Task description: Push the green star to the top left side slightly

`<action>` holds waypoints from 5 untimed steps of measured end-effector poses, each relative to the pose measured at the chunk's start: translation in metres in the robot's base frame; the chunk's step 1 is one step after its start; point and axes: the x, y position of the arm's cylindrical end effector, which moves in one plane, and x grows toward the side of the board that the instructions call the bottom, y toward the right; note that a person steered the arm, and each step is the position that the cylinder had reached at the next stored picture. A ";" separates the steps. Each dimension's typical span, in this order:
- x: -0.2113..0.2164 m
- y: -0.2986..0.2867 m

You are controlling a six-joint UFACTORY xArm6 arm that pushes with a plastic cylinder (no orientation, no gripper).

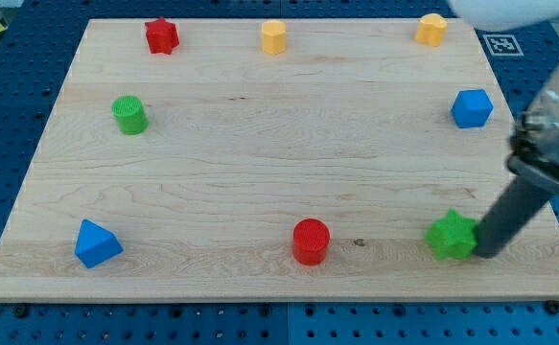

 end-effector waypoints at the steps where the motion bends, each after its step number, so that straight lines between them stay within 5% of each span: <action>1: 0.006 -0.003; 3: 0.023 -0.016; 5: -0.010 -0.031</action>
